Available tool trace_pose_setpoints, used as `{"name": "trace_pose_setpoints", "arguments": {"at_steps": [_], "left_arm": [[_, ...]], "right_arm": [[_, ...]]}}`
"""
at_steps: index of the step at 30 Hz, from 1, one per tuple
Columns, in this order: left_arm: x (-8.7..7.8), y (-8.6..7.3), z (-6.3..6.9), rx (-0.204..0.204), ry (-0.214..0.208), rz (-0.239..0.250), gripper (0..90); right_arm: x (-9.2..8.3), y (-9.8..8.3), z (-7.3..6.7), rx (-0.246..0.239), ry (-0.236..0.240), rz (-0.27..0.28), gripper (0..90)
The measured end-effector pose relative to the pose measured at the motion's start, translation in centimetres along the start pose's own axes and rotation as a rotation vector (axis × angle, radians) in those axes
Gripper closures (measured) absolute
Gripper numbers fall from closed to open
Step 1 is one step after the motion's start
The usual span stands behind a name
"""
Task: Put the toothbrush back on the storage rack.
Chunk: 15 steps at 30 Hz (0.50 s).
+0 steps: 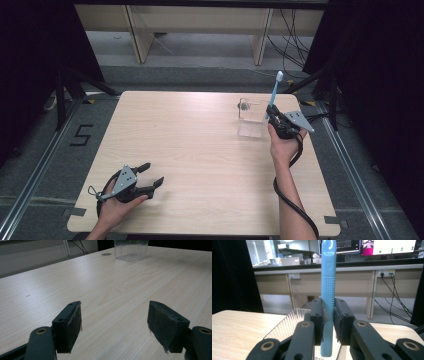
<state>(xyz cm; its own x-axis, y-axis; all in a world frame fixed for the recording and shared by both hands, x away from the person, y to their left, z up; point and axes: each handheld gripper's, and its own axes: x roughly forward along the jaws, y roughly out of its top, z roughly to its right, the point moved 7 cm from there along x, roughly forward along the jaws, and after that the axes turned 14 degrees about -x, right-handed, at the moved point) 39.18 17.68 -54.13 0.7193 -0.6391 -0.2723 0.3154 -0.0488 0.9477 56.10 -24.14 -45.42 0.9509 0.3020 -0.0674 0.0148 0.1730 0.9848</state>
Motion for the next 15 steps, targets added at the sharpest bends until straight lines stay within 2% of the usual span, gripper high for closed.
{"name": "trace_pose_setpoints", "arguments": {"at_steps": [4,6,10,15], "left_arm": [[0.00,0.01,-0.01,-0.002,0.000,0.001,27.2],[-0.01,0.01,-0.02,-0.002,0.000,0.001,27.2],[-0.02,0.01,-0.02,-0.002,0.000,0.001,27.1],[-0.02,0.00,-0.01,-0.001,0.000,0.001,27.1]], "right_arm": [[-0.07,-0.26,0.07,0.002,-0.009,-0.021,79.0],[0.05,-0.24,0.09,0.007,-0.012,-0.004,79.0],[-0.07,-0.41,0.11,0.008,-0.010,-0.021,79.0],[-0.14,-0.58,0.28,-0.003,-0.018,-0.014,78.9]]}}
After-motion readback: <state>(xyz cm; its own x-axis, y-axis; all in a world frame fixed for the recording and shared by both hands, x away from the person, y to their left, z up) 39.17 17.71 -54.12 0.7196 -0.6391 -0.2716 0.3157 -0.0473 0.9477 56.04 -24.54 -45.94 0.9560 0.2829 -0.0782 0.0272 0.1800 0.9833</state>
